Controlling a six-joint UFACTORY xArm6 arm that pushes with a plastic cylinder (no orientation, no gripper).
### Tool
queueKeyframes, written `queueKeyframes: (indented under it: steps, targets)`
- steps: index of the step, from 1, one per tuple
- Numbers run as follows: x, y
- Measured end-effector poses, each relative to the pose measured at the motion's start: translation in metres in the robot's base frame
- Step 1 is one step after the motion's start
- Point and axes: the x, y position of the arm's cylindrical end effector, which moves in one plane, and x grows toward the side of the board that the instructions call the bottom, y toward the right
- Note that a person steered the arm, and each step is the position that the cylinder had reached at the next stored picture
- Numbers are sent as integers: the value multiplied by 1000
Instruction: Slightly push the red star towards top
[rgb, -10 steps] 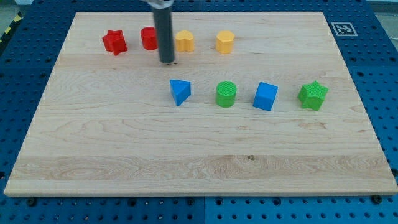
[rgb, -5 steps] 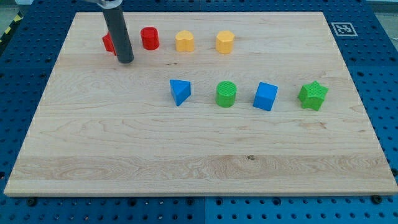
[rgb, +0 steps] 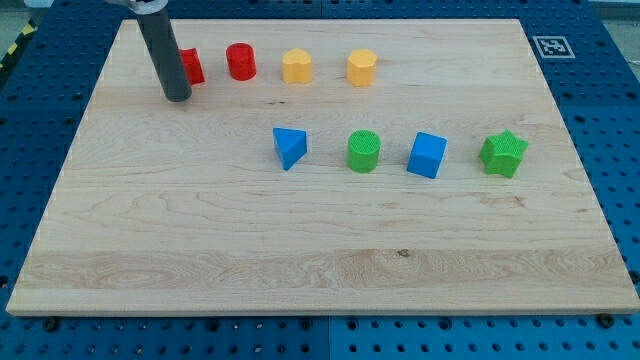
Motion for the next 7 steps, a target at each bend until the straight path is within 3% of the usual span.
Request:
queueKeyframes:
  steps: [7]
  targets:
    - [-23,19]
